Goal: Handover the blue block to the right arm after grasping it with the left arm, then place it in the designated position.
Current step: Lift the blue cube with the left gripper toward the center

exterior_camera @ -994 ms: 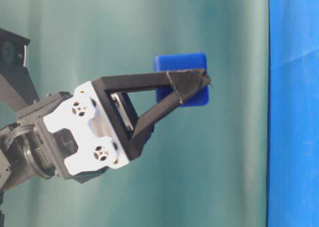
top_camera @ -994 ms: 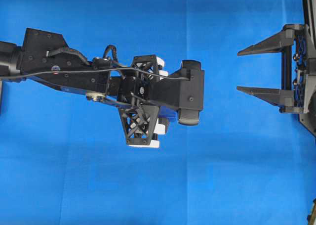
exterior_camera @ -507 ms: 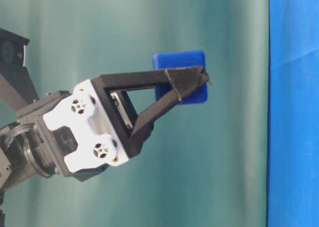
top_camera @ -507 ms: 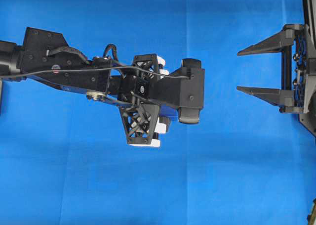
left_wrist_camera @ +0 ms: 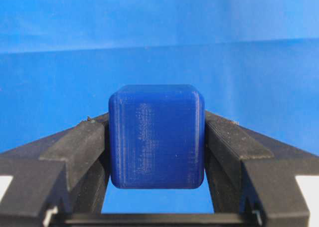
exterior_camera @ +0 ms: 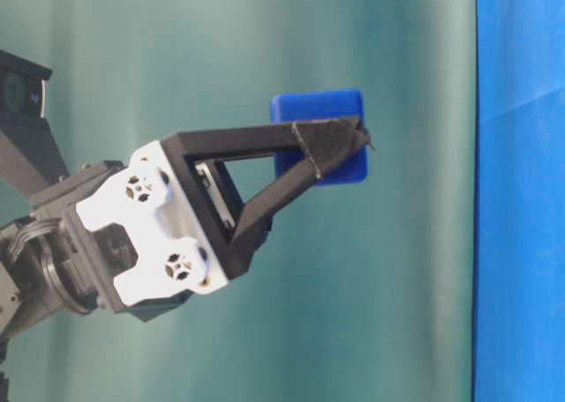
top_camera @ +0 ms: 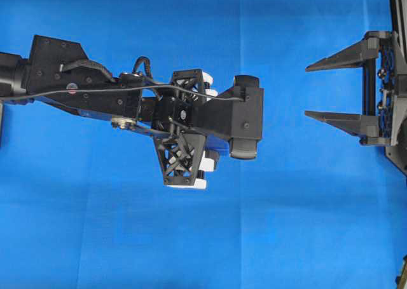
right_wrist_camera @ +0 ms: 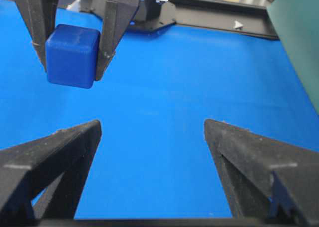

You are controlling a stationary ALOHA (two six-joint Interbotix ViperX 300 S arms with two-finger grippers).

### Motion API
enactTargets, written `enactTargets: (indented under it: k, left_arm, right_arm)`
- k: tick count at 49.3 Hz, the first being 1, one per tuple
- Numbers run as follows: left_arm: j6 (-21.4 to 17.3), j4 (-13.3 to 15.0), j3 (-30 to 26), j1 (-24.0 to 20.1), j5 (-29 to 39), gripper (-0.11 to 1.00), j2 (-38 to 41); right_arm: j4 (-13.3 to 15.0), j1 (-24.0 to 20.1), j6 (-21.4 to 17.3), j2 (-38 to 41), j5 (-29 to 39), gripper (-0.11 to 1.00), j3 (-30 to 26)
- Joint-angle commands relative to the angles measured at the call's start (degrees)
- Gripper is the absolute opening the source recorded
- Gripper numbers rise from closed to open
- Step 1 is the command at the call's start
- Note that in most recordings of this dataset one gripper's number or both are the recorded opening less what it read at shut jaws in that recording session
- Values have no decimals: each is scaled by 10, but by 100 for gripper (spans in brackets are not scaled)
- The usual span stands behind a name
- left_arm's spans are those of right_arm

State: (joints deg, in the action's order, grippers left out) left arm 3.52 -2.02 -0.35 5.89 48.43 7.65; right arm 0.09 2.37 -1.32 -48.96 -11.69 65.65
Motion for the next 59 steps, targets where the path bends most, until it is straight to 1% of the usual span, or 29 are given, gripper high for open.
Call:
enactTargets:
  k: [1, 16, 20, 25, 32, 48, 59]
  left_arm:
    - [1, -2, -8, -1, -4, 46, -24]
    - [2, -2, 2, -1, -9, 46, -29]
    - [2, -2, 18, -1, -28, 46, -38]
    - [2, -2, 46, -2, -69, 46, -56]
    - [3, -2, 98, -5, -147, 46, -84]
    - [2, -2, 233, -9, -381, 46, -159]
    - [0, 0, 323, -16, -533, 46, -194]
  right_arm:
    - [-1, 1, 1, 3, -3, 96, -15]
    - [-1, 1, 1, 3, -4, 96, -15]
    - [-1, 2, 1, 3, -4, 96, -15]
    - [-1, 1, 1, 3, -4, 96, -16]
    - [-1, 1, 1, 3, -4, 96, -16]
    - [-1, 2, 1, 3, -6, 96, -17]
    - [-1, 1, 1, 3, -7, 96, -18]
